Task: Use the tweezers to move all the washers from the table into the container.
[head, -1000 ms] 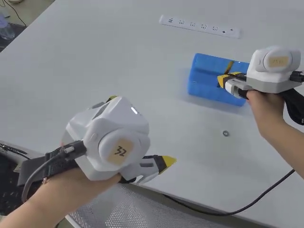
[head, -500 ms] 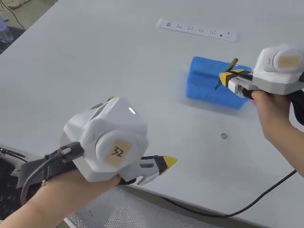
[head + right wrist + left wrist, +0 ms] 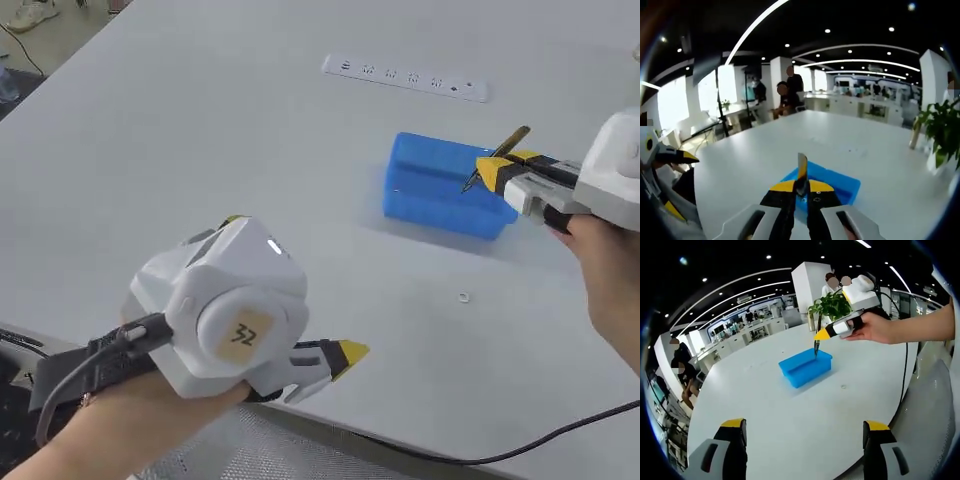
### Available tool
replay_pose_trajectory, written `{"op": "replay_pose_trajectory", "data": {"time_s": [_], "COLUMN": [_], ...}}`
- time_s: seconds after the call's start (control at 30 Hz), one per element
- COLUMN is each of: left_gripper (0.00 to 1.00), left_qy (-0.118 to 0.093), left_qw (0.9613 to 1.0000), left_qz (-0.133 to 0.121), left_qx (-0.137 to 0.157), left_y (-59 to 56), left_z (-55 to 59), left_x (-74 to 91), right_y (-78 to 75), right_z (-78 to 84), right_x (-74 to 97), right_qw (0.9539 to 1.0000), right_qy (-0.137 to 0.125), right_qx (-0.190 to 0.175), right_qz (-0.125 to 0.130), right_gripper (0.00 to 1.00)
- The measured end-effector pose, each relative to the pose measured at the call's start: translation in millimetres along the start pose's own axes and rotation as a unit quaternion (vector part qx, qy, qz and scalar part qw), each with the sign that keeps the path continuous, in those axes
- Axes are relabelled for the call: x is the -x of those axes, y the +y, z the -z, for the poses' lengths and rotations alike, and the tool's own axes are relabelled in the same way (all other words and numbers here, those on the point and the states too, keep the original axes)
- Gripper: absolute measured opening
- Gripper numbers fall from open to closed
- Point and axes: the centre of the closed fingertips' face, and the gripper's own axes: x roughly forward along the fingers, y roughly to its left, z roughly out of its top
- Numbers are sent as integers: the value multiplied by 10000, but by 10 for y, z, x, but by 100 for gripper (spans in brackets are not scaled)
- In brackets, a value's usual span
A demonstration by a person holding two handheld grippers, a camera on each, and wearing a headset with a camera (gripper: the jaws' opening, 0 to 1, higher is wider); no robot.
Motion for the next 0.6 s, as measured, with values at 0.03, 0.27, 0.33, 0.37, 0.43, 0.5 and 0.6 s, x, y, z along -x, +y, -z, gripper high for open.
{"op": "replay_pose_trajectory", "data": {"time_s": [0.03, 0.27, 0.33, 0.37, 0.43, 0.5, 0.6], "left_gripper": [99, 99, 99, 99, 99, 99, 99], "left_qy": [-8, 11, 14, 17, 17, 19, 9], "left_qw": [10000, 10000, 10000, 10000, 10000, 10000, 10000], "left_qz": [2, -6, -4, 6, 26, 8, 11], "left_qx": [11, 29, 49, 60, 62, 60, 68], "left_y": [4, 2, 0, -6, -17, -17, -20], "left_z": [0, 15, 20, 23, 26, 23, 18], "left_x": [1, 4, 4, 4, 4, 7, 7], "right_y": [34, 174, 198, 202, 220, 232, 233], "right_z": [24, 234, 296, 323, 396, 505, 636], "right_x": [40, 207, 248, 260, 294, 318, 329], "right_qw": [10000, 9996, 9994, 9992, 9989, 9985, 9977], "right_qy": [20, 199, 240, 265, 318, 436, 566], "right_qx": [-26, -146, -220, -262, -325, -317, -379], "right_qz": [-23, -106, -106, -107, -88, -67, -60], "right_gripper": [4, 4, 4, 4, 4, 4, 4]}}
